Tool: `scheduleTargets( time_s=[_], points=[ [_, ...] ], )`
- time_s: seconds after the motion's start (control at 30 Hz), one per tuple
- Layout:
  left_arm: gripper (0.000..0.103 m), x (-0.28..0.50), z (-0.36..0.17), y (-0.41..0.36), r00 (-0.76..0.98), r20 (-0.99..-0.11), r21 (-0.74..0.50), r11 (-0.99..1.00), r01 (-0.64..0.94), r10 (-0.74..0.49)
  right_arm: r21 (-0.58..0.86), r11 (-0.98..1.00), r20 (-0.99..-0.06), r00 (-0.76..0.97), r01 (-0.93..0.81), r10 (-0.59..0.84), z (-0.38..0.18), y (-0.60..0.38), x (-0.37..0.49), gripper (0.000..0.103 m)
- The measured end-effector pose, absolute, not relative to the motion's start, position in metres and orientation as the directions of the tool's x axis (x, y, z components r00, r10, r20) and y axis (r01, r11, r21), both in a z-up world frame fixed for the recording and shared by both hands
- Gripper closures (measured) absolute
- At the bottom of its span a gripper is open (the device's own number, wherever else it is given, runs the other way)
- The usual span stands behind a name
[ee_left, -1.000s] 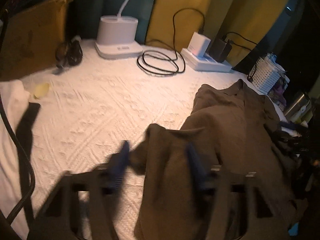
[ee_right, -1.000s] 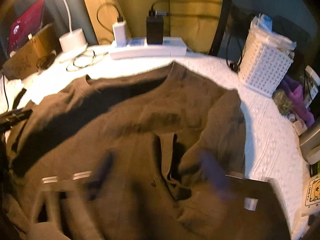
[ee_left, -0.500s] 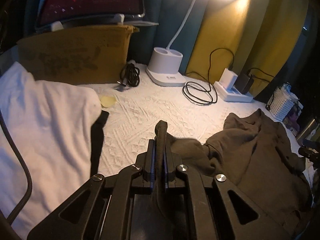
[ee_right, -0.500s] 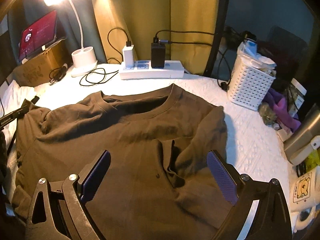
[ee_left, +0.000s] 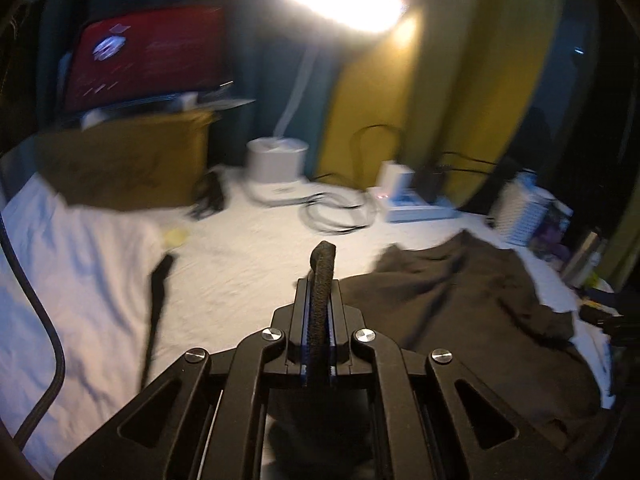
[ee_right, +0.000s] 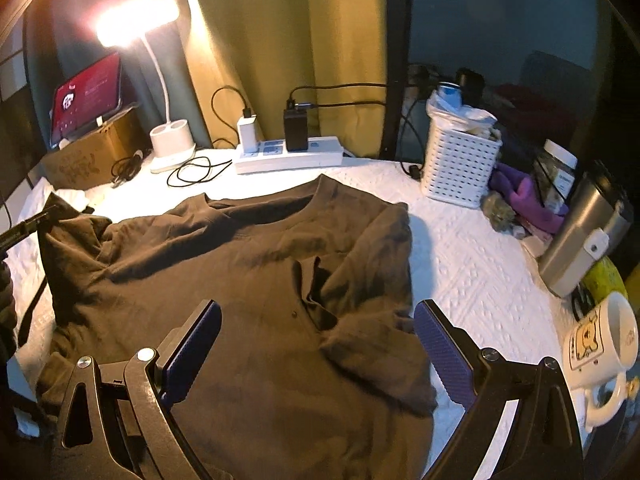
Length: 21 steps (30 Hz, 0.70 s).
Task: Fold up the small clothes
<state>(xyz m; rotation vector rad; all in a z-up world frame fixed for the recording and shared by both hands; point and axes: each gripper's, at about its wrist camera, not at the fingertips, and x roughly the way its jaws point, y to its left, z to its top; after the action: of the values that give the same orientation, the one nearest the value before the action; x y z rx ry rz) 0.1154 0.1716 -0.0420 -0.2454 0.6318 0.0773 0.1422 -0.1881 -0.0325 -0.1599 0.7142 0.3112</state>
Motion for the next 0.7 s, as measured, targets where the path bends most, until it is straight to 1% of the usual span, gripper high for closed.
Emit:
scheduleTargets(
  time_s=[0.13,0.27,0.5,0.6,0.63,0.67,0.7],
  points=[
    [0.098,0.125,-0.031,0.134,0.809,-0.585,-0.185,0.981,-0.062,-0.059,-0.009,0.947,-0.655,0.717,-0.321,0.236,-0.035,-0.204,0.134,0.005],
    [0.098,0.140,-0.037,0.103,0.787,-0.609,-0.169,0.985,-0.014,-0.094,0.011,0.952,-0.654,0.718,-0.306,0.239,-0.040,-0.222,0.127,0.005],
    [0.097,0.170,-0.078,0.056,0.696,-0.701,-0.179,0.983,0.038,-0.155,0.051,0.961,-0.659,0.713,-0.273,0.237,-0.053,-0.250,0.118,0.005],
    [0.096,0.183,-0.102,0.043,0.619,-0.755,-0.233,0.971,0.054,-0.216,0.065,0.962,-0.666,0.707,-0.264,0.239,-0.059,-0.255,0.117,0.005],
    [0.091,0.186,-0.107,0.042,0.588,-0.766,-0.277,0.959,0.060,-0.258,0.068,0.963,-0.668,0.705,-0.262,0.239,-0.061,-0.256,0.117,0.005],
    [0.078,0.185,-0.107,0.041,0.573,-0.768,-0.304,0.950,0.066,-0.286,0.071,0.963,-0.669,0.704,-0.261,0.240,-0.062,-0.256,0.117,0.005],
    [0.069,0.181,-0.105,0.041,0.567,-0.761,-0.331,0.940,0.080,-0.316,0.073,0.963,-0.669,0.703,-0.260,0.240,-0.062,-0.257,0.117,0.005]
  ],
)
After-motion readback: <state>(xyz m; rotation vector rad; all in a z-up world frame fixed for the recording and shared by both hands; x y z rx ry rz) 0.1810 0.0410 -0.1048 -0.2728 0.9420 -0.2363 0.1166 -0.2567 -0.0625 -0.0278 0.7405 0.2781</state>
